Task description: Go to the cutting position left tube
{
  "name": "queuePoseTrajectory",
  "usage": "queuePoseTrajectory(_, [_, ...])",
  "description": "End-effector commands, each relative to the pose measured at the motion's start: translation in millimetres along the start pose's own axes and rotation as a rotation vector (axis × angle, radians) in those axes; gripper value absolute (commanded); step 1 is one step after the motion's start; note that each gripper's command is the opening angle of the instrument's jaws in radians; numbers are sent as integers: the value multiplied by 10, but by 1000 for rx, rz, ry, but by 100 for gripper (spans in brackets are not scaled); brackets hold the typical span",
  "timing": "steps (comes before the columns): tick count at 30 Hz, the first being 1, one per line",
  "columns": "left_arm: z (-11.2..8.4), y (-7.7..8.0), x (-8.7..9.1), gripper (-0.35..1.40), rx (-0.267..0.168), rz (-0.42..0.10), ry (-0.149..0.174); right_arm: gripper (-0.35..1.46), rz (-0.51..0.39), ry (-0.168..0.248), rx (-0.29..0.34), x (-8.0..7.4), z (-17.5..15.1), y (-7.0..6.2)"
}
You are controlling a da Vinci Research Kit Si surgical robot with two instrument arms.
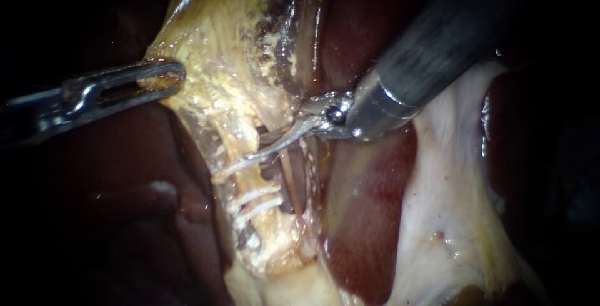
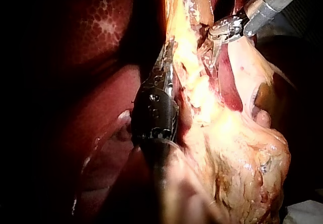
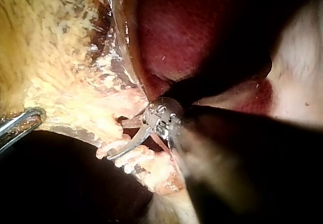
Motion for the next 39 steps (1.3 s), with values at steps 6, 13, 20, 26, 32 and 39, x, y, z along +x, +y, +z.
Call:
queuePoseTrajectory(6, [0, 0, 0, -35, 0, 0, 0, 135, -5, -4, -1, -4, -6, -2])
queuePoseTrajectory(13, [0, 0, 0, -35, 0, 0, 0, 135, -11, -42, -49, -11, -14, -3])
queuePoseTrajectory(20, [-1, 0, 0, -35, 0, 0, 0, 136, -10, -56, -60, -20, -26, -13])
queuePoseTrajectory(26, [-1, 0, 0, -35, 0, 0, 0, 136, -11, -72, -46, -23, -26, -28])
queuePoseTrajectory(32, [-1, -1, 0, -35, 0, 0, 0, 136, -15, -91, -20, -25, -11, -34])
queuePoseTrajectory(39, [-2, -2, -1, -35, 0, -1, 0, 136, -17, -120, -8, -42, 14, -20])
